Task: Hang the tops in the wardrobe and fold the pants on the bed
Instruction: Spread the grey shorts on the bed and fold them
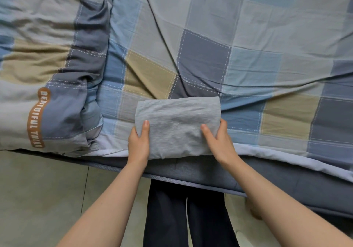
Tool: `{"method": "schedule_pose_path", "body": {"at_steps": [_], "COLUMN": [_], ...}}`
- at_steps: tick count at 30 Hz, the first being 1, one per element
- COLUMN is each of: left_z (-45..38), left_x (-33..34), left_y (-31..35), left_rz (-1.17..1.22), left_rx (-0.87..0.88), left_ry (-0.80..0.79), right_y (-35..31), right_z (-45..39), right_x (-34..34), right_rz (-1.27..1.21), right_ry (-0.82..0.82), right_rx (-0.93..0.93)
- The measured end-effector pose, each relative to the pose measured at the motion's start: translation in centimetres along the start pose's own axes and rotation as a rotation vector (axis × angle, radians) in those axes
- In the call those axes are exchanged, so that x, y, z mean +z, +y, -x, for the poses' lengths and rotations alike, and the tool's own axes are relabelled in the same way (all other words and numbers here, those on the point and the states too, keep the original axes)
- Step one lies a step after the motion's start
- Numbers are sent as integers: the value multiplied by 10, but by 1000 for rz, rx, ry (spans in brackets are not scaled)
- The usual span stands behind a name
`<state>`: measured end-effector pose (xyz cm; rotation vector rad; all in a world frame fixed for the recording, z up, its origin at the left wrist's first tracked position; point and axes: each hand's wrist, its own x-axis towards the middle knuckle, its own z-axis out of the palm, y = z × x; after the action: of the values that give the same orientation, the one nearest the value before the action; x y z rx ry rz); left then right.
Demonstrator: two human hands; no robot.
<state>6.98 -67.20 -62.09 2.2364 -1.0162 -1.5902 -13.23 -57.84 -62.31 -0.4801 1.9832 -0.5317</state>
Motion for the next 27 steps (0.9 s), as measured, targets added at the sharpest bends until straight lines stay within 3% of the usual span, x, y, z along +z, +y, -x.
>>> {"method": "schedule_pose_path", "body": {"at_steps": [3, 7, 13, 21, 27], "left_z": [5, 19, 78, 232, 331], "left_x": [2, -1, -11, -36, -53], "left_y": [5, 19, 67, 175, 229], "left_rz": [121, 246, 232, 218, 102], "left_rx": [22, 41, 149, 436, 693], "left_ry": [30, 128, 183, -4, -55], "right_y": [-6, -14, -49, -132, -169], "right_z": [-8, -4, 53, 178, 272], "right_x": [4, -7, -62, -193, -260], "right_rz": [-42, -248, -342, -387, -381], "right_ry": [83, 76, 150, 234, 374], "right_rx": [25, -20, -164, -277, -303]}}
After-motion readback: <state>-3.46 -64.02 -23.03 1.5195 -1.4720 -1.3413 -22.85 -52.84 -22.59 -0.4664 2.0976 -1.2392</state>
